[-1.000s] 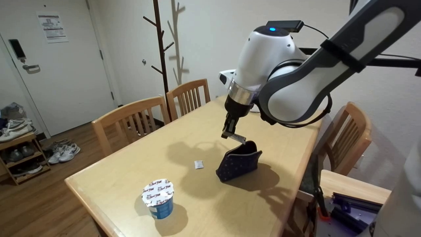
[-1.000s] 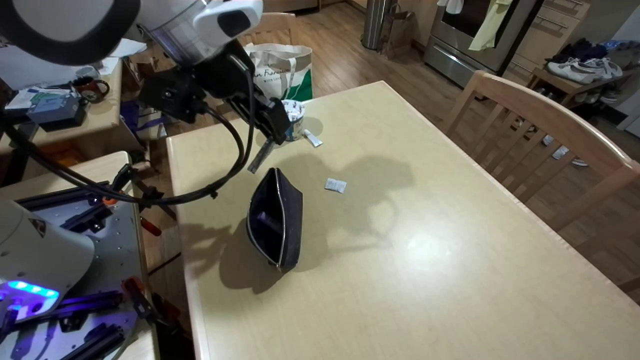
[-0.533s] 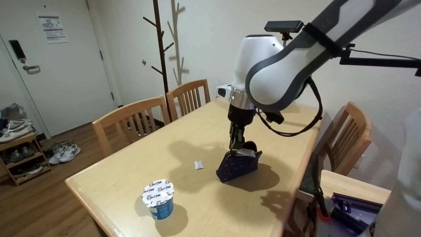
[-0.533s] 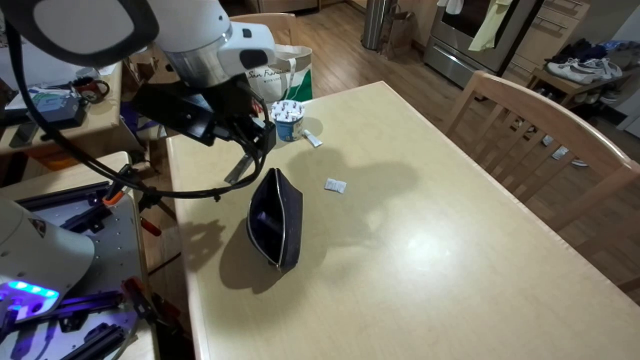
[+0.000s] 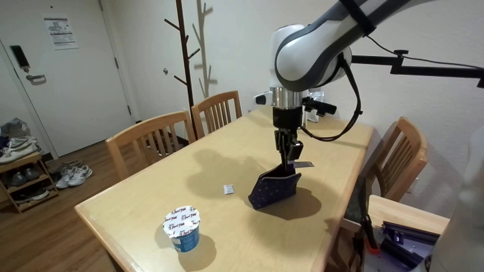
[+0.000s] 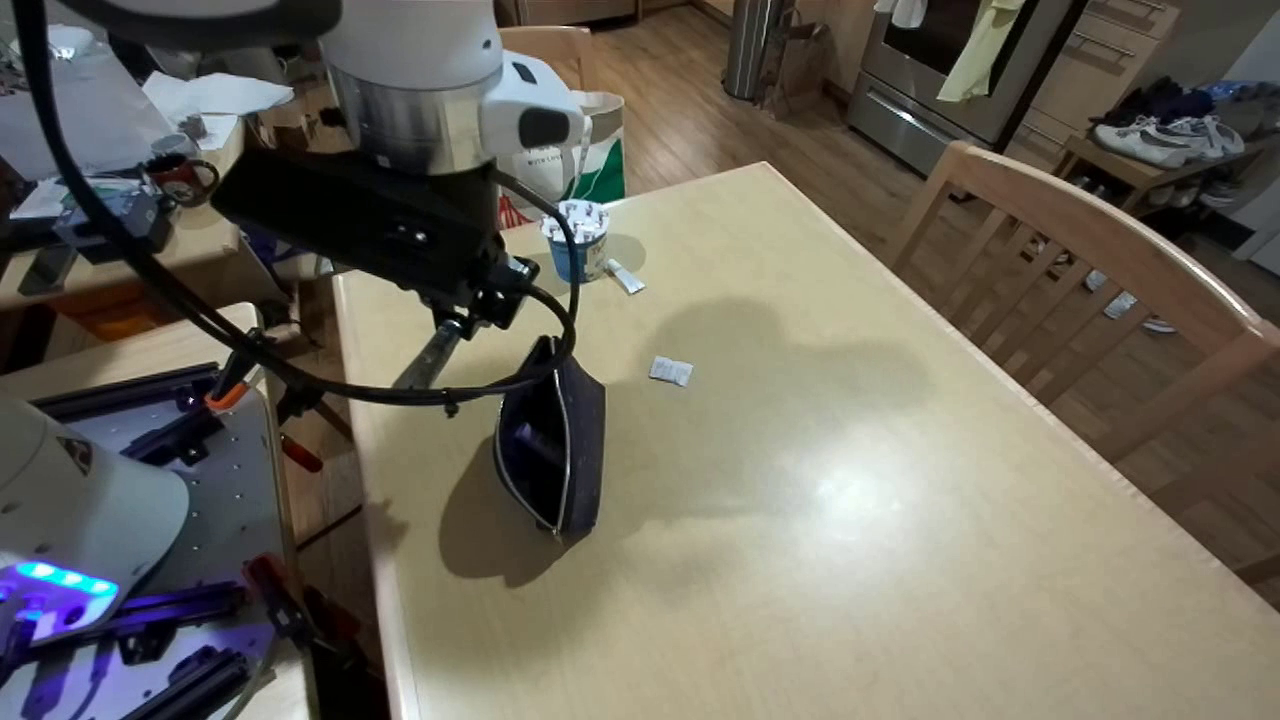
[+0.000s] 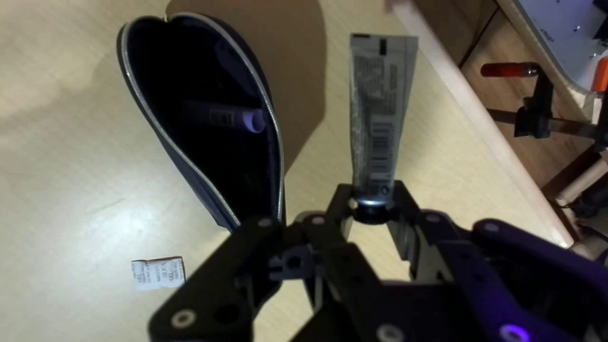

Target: Put the tube in the bag

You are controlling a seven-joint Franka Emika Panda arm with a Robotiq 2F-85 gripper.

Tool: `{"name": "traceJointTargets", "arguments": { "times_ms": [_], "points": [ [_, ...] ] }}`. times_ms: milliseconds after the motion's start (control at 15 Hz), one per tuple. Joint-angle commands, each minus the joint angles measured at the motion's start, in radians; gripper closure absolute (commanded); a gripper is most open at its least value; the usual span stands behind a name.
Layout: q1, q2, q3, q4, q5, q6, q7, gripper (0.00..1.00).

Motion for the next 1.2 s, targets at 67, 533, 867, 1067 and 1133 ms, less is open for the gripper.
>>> {"name": "traceJointTargets", "arguments": {
  "times_ms": [67,533,867,1067,1133],
  "points": [
    [-0.048,0.029,0.052,-0.001,-0.039,0.021,-0.092,0.9],
    [-0.089,0.091,0.059,-0.025,-0.088,0.062,-0.307,0.9],
    [-0.118,0.112,0.093,-0.024,-0.216,0.119,-0.294,0.9],
    [-0.127,0.113,0.11,-0.022,-0.285,0.156,-0.282,0.9],
    [-0.128,0.122,0.112,-0.02,-0.292,0.173,-0.287,0.9]
  ]
}}
